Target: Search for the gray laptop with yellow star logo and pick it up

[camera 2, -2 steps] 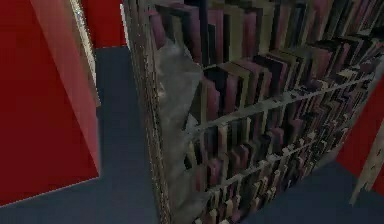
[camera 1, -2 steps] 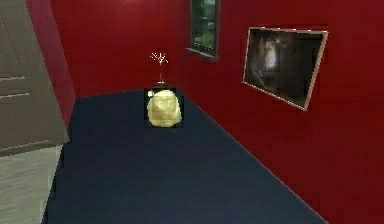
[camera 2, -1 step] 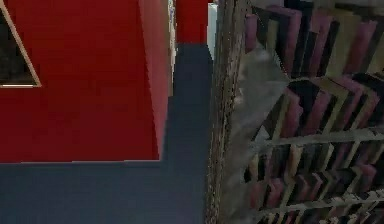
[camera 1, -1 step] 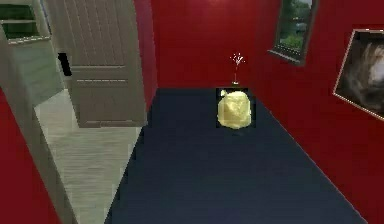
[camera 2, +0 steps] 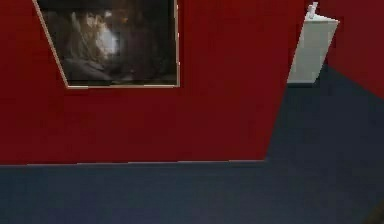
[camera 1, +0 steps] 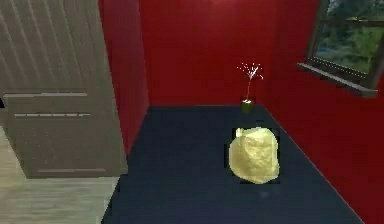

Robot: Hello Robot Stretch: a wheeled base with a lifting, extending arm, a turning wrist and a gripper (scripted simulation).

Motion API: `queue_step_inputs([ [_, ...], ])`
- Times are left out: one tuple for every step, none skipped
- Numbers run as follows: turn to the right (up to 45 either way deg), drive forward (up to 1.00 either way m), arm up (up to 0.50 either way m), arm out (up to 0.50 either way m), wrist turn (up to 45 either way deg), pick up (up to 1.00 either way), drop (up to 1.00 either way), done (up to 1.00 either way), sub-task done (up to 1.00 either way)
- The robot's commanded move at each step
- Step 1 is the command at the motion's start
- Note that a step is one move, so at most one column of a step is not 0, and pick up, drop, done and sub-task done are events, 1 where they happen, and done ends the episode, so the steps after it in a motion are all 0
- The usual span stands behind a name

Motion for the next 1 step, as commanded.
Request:
queue_step_inputs([
  [-45.0, 0.0, 0.0, 0.0, 0.0, 0.0, 0.0, 0.0, 0.0],
])
